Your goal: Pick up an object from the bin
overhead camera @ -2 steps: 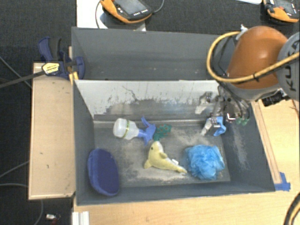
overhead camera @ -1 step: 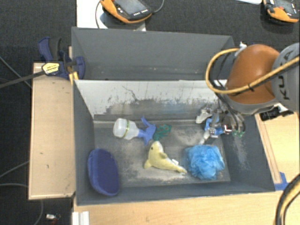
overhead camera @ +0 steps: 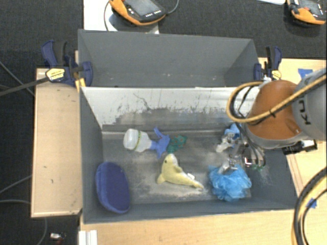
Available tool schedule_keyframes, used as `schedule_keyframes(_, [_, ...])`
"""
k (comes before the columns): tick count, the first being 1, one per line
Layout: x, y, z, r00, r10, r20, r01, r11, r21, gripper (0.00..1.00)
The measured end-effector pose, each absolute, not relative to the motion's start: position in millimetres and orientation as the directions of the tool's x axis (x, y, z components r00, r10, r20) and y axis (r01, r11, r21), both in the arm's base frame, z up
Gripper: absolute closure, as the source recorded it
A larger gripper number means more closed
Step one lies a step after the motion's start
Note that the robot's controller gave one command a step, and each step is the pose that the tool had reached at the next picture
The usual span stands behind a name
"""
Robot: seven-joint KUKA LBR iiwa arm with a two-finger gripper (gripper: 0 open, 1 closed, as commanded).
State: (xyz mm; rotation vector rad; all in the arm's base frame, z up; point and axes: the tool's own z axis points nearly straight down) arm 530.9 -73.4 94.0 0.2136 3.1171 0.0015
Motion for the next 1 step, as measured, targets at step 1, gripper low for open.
schedule_keyframes(1, [498.5, -83.9, 80.7, -0.989, 0.146, -0.025, 0.146, 0.989, 0.004, 0.0])
